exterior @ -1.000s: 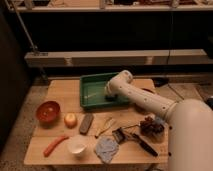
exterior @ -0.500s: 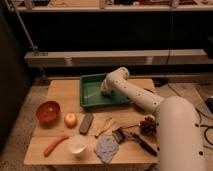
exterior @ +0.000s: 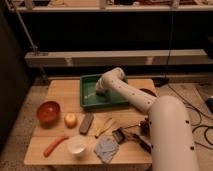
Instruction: Wipe tray with sponge
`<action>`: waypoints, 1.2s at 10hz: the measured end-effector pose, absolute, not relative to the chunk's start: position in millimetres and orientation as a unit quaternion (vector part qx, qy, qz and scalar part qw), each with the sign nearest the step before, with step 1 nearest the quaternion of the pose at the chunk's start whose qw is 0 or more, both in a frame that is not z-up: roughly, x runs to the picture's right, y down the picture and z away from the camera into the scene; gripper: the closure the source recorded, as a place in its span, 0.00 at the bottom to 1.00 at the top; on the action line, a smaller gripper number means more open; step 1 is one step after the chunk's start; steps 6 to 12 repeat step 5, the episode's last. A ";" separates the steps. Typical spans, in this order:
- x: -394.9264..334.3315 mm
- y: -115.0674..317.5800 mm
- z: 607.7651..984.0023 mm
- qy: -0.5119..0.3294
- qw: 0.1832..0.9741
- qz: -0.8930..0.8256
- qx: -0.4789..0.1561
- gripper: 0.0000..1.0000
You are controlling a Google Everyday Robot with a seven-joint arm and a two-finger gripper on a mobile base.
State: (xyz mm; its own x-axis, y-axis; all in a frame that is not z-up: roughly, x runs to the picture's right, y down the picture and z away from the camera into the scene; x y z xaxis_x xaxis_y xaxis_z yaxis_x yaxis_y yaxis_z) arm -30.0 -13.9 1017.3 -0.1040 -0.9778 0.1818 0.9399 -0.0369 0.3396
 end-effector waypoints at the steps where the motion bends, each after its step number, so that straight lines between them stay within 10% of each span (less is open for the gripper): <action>1: -30.1 -13.8 1017.3 -0.190 0.667 -0.718 0.049 1.00; 12: -32.4 -14.5 1017.4 -0.191 0.666 -0.719 0.049 1.00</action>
